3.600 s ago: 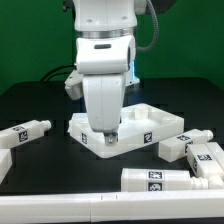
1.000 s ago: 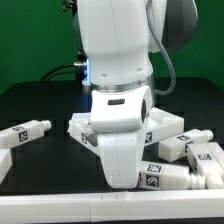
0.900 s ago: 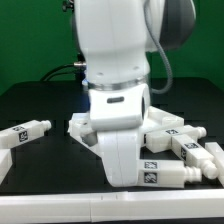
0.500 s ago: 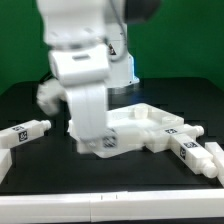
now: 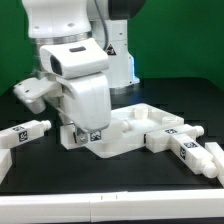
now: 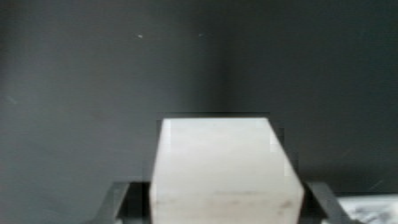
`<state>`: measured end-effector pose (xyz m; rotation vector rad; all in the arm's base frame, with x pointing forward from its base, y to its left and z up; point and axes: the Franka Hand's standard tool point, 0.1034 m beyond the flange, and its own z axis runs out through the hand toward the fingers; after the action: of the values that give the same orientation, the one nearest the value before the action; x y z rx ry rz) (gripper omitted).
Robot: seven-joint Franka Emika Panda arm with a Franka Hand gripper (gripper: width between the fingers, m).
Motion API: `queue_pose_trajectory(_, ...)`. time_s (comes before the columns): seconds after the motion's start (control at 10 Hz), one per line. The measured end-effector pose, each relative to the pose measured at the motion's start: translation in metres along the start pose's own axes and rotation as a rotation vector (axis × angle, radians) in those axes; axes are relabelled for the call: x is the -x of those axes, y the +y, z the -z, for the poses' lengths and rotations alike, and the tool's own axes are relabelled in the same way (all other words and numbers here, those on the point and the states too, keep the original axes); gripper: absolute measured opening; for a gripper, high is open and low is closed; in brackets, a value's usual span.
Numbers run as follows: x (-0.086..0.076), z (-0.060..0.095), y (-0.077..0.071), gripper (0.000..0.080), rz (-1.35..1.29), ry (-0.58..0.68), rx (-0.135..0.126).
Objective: Assemble desk
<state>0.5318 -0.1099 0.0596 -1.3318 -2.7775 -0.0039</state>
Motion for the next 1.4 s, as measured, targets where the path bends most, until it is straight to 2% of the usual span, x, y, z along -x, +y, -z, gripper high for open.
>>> queue_pose_trajectory(0.1, 0.006, -0.001, -0.021, 0.0284, 0.143, 0.008, -0.022)
queue_pose_trajectory(0.2, 0.010, -0.002, -0.032, 0.0284, 0.208, 0.026, -0.032)
queue_pose_trajectory(0.3, 0.007, -0.003, -0.027, 0.0284, 0.241, 0.021, -0.036)
queue_pose_trajectory(0.6, 0.011, -0.005, -0.034, 0.0284, 0.495, 0.021, -0.050)
queue_pose_trajectory(0.7, 0.013, -0.009, -0.044, 0.0284, 0.600, 0.026, -0.066)
queue_pose_trajectory(0.8, 0.016, -0.014, -0.062, 0.0284, 0.704, 0.041, -0.082)
queue_pose_trajectory(0.9, 0.017, -0.018, -0.070, 0.0284, 0.731, 0.057, -0.089)
queue_pose_trajectory(1.4, 0.020, -0.019, -0.071, 0.0285, 0.685, 0.055, -0.090)
